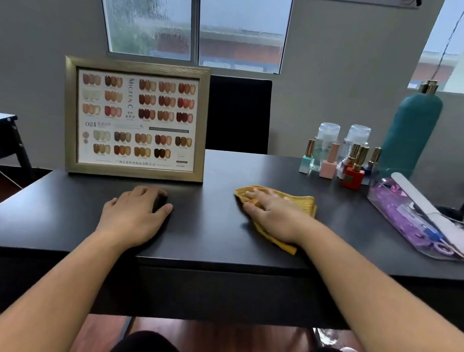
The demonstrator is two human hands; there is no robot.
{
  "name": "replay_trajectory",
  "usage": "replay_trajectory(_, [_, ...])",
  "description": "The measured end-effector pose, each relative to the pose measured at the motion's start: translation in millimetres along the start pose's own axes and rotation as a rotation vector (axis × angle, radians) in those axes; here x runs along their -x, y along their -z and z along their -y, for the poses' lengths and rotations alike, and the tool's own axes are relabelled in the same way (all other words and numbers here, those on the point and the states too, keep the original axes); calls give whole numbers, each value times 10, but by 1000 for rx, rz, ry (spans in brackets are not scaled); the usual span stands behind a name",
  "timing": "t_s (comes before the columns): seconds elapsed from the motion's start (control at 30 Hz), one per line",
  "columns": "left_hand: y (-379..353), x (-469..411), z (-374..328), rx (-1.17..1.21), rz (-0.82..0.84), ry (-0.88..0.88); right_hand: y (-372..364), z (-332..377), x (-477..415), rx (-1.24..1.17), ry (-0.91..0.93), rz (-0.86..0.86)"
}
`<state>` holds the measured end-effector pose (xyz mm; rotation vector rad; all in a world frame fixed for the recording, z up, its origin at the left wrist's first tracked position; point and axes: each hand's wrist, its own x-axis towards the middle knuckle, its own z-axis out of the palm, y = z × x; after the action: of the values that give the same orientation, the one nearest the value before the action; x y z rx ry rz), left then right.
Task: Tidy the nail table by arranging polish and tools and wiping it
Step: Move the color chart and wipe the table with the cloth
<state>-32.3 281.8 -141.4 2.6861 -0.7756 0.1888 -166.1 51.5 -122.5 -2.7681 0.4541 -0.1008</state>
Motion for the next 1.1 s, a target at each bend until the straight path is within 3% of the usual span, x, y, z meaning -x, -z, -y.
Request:
replay_trajectory(0.2, [-11, -19, -3, -4, 3, 12, -298, 536, 508, 131, 221, -60])
replay_trajectory(0.43, [4, -7, -13, 11, 5, 8, -343, 205, 1017, 206, 288, -515])
replay_trajectory(0.6, [16, 7, -24, 0, 8, 5, -107, -132, 1135, 120, 107, -649])
replay_trajectory(0.67, [22, 8, -21, -2, 12, 6, 56, -241, 1032, -33, -23, -714])
replay_trajectory(0.8, [26, 11, -17, 9, 19, 2, 368, -510, 688, -210, -259, -973])
replay_trajectory(0.87, [26, 14, -15, 15, 13, 0, 370, -597, 514, -244, -346, -786])
replay_trajectory(0.97, [25, 5, -6, 9, 12, -10, 230, -679, 264, -98, -457, -281])
replay_trajectory(1.1, [28, -1, -16, -1, 18, 0, 219, -525, 17, 21, -430, -57])
